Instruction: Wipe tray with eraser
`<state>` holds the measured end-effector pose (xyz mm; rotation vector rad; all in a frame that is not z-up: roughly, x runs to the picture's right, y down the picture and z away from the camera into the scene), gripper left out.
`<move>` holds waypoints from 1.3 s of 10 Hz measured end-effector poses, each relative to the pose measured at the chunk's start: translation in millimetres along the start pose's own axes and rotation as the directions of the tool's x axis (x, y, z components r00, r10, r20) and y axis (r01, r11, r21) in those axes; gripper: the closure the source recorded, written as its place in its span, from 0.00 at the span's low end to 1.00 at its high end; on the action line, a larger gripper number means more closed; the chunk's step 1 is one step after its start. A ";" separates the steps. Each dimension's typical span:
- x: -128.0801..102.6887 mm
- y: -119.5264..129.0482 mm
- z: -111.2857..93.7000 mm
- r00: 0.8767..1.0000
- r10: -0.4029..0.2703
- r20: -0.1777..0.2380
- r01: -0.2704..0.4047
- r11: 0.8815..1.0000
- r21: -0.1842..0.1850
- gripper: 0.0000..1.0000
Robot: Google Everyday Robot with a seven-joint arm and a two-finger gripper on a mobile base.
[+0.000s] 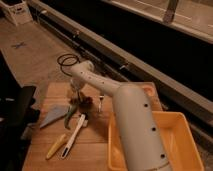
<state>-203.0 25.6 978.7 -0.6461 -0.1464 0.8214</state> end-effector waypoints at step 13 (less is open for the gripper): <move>9.9 -3.6 -2.7 1.000 -0.007 -0.011 0.007 1.000 0.021 1.00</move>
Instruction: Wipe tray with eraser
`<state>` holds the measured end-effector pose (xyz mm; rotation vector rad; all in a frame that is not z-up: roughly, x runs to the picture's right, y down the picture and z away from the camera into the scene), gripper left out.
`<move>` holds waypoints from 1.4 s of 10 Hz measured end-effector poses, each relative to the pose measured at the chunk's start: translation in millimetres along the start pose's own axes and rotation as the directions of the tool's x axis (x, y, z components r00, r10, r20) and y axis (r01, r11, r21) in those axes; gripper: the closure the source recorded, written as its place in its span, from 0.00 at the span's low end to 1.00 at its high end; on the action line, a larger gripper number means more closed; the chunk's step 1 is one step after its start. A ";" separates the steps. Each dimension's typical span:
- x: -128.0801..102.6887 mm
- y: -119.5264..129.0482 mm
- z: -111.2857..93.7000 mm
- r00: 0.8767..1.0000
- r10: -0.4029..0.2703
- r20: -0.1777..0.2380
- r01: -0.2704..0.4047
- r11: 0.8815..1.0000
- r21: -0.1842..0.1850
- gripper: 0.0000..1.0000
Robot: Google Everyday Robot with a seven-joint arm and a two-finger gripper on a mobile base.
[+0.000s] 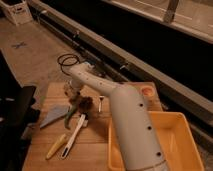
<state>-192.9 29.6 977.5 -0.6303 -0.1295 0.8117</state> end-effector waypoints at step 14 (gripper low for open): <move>129.0 -79.8 -214.9 0.988 -0.150 0.042 0.148 0.987 0.064 1.00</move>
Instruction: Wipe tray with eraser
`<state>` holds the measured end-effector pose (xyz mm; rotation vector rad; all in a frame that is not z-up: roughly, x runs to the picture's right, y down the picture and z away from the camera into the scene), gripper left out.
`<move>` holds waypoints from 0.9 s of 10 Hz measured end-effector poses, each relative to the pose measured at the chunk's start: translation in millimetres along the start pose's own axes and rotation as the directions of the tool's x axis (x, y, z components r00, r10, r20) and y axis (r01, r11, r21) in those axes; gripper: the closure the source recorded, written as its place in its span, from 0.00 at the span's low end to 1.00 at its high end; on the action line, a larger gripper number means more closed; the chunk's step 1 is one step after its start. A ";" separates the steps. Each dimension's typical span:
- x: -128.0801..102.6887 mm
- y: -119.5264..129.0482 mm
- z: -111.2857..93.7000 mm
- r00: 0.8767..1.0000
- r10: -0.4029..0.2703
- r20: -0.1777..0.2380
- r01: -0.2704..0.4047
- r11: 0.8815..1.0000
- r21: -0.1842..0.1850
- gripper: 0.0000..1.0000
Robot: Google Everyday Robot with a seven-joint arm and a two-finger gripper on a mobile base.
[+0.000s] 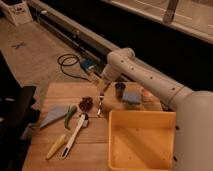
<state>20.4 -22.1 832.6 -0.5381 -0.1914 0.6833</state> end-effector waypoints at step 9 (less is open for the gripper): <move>139.0 8.0 -76.3 0.980 0.174 -0.093 -0.169 0.984 0.064 1.00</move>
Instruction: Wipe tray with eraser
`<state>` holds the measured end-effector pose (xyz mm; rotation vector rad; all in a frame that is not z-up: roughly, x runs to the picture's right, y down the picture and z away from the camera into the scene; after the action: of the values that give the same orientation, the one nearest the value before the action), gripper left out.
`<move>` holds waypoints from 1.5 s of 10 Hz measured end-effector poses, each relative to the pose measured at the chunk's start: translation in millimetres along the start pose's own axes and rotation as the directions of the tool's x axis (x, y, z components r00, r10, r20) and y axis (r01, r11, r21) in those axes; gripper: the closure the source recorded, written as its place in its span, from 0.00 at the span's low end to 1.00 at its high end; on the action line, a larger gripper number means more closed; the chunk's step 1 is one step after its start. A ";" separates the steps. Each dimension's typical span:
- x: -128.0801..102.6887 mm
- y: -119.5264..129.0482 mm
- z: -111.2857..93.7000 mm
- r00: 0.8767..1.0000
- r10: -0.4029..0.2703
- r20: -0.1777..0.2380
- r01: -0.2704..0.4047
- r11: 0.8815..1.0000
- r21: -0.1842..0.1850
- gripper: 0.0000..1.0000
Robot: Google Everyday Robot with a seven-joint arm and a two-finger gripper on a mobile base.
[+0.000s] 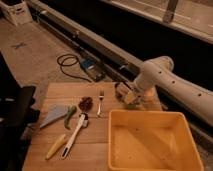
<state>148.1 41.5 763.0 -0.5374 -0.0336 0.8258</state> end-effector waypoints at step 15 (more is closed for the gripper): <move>124.4 48.9 -40.8 0.996 0.086 0.008 -0.086 0.994 0.059 1.00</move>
<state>209.1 138.5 682.9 -0.4833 0.0096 0.9098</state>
